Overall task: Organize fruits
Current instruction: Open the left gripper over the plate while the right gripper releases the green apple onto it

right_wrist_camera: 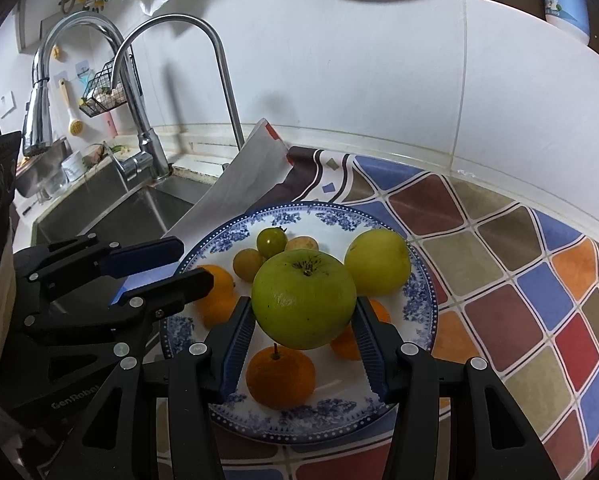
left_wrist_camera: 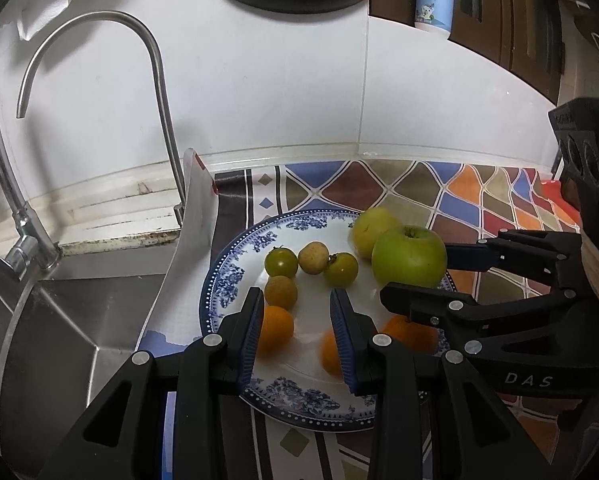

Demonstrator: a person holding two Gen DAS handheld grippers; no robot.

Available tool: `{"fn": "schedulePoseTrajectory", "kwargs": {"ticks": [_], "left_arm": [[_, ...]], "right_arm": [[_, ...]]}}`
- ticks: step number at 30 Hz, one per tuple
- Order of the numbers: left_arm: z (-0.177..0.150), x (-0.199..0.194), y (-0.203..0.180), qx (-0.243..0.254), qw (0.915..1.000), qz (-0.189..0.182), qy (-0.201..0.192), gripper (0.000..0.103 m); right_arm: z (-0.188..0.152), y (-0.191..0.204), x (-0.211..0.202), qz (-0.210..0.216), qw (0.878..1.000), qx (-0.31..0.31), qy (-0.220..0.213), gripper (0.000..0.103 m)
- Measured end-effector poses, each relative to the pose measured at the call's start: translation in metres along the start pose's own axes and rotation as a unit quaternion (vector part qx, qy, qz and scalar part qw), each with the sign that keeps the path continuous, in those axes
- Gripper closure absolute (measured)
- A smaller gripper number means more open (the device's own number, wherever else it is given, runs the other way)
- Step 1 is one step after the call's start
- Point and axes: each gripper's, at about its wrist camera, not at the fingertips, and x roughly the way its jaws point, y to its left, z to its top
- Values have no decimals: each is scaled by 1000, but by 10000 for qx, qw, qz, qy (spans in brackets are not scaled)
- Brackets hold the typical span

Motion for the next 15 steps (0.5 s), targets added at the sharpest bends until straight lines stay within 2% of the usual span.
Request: {"fn": "schedulePoseTrajectory", "kwargs": {"ticks": [5,7,9,11,12,13,15], "left_arm": [[1,-4,5,-57,9999,112,-55,66],[1,-7,6,-62,9998,191,-84,59],[1,-9,8,-87,9996,237,-110,58],[1,-12,10,-139,9995,249,-125,53],[0,-13,12,-164,9994,255,-139,53],[0,-14,12,-186,9993,288,-151,52],[0,-17,13,-242,9989,362,-160,48]], "right_arm": [[-1,1,2,-29,10000,-12,43,52],[-1,1,3,-63,10000,-12,54,52],[0,1,4,-103,9999,8,65,52],[1,2,0,-187,9998,23,-21,46],[2,2,-4,-290,9995,22,-95,36],[2,3,-7,-344,9993,19,-155,32],[3,4,-13,-406,9989,2,-251,32]]}}
